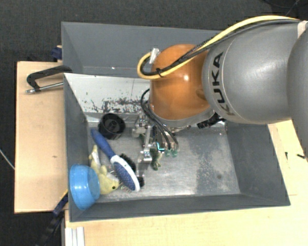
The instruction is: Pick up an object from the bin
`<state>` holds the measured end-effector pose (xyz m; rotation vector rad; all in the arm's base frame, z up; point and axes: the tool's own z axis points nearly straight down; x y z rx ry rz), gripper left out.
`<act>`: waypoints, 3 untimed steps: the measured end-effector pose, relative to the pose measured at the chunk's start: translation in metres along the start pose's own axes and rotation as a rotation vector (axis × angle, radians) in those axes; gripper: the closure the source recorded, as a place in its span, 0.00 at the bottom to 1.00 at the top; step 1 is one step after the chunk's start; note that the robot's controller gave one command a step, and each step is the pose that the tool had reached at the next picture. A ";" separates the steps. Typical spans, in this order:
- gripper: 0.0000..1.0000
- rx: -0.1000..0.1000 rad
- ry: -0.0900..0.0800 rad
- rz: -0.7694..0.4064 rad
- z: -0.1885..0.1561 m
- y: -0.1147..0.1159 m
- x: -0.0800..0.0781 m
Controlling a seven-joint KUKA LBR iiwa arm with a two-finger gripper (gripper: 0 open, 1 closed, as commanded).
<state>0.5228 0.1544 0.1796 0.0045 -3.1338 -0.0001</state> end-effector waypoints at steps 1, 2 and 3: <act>0.00 -0.002 0.004 -0.190 0.104 0.006 0.005; 1.00 -0.002 -0.004 -0.188 0.103 0.005 0.003; 1.00 -0.001 -0.020 -0.380 -0.024 0.021 -0.005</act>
Offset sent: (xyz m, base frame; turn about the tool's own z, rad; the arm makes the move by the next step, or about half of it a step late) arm -0.0057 0.0023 -0.1096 -0.1871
